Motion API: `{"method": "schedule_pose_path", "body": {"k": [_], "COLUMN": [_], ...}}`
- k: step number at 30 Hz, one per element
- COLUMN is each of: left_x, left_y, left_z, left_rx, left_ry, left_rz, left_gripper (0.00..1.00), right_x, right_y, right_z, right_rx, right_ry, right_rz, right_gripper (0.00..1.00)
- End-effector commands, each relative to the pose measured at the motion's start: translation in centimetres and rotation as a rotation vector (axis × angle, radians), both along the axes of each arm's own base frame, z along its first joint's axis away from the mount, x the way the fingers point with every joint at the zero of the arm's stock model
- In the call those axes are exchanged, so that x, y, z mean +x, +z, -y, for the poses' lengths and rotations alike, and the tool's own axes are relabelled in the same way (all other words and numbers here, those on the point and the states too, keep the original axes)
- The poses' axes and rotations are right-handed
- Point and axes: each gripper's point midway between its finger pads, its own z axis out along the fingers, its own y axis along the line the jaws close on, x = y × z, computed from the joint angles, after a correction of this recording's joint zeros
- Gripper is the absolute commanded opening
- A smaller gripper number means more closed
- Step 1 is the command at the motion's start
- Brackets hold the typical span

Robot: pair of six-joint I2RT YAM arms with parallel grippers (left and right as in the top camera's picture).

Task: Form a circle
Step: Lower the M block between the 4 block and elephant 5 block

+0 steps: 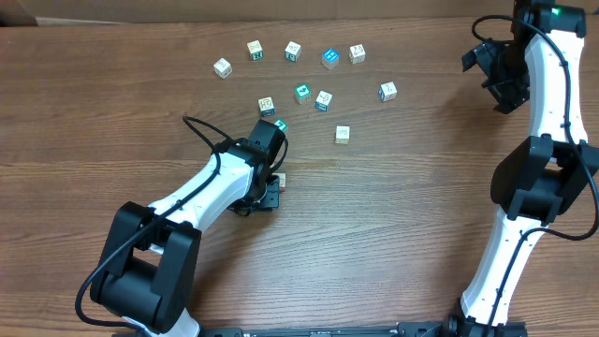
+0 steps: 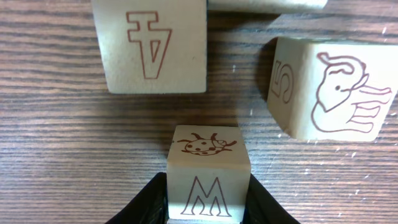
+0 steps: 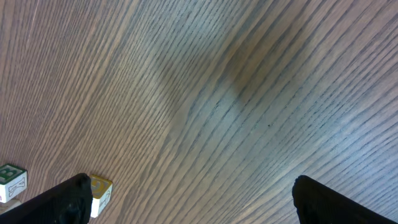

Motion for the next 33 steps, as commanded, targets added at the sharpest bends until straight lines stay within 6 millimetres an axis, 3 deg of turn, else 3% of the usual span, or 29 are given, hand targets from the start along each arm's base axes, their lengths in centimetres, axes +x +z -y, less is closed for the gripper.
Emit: {"method": "schedule_pose_path", "body": {"k": [1, 15, 24, 33], "left_x": [-0.16, 0.73, 0.3, -0.06], "left_y": [-0.16, -0.15, -0.28, -0.3], "left_z": [0.08, 0.51, 0.31, 0.15], "left_rx": [-0.005, -0.022, -0.013, -0.006], "left_ry": [-0.004, -0.012, -0.012, -0.012], "left_rz": [0.002, 0.037, 0.018, 0.003], "left_gripper": [0.3, 0.31, 0.46, 0.43], "right_x": [0.26, 0.26, 0.26, 0.26], "right_y": [1.8, 1.8, 1.8, 1.8], "right_z": [0.19, 0.19, 0.19, 0.19], "right_rx": [-0.012, -0.012, -0.012, -0.012], "right_ry": [0.0, 0.0, 0.0, 0.0], "right_rz": [0.044, 0.044, 0.044, 0.044], "right_gripper": [1.0, 1.0, 1.0, 1.0]}}
